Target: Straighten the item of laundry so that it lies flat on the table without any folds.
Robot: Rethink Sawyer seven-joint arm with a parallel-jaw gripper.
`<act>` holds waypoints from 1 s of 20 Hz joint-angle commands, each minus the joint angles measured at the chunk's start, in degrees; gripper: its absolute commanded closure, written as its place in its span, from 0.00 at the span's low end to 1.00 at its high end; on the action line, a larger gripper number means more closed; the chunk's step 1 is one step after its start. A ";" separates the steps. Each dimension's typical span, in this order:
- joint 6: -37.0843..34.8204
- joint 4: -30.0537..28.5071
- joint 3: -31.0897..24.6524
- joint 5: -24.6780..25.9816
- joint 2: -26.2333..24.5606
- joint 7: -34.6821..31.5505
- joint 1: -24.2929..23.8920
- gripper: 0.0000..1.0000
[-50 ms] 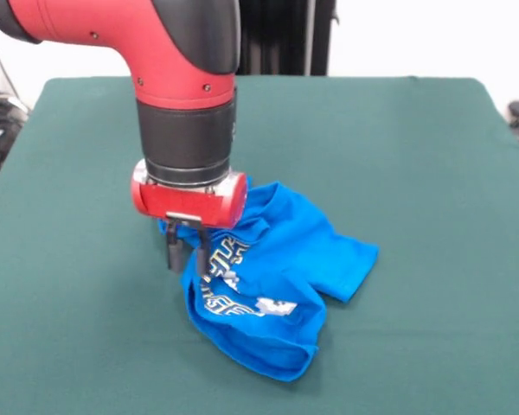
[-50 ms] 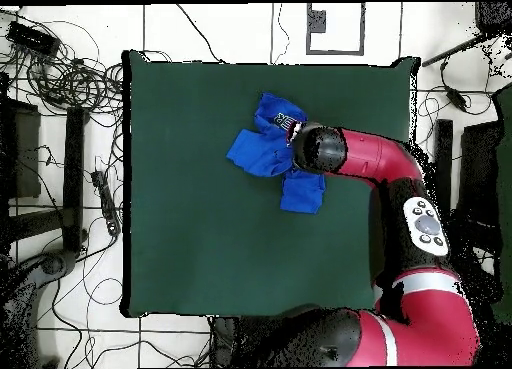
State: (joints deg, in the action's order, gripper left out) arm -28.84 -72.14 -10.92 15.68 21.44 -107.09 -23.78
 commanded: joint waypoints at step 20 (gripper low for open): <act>-7.81 -7.02 -5.99 -0.08 3.39 1.23 3.54 0.00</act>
State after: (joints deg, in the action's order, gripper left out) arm -29.41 -72.76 -11.63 16.76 23.12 -107.09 -23.37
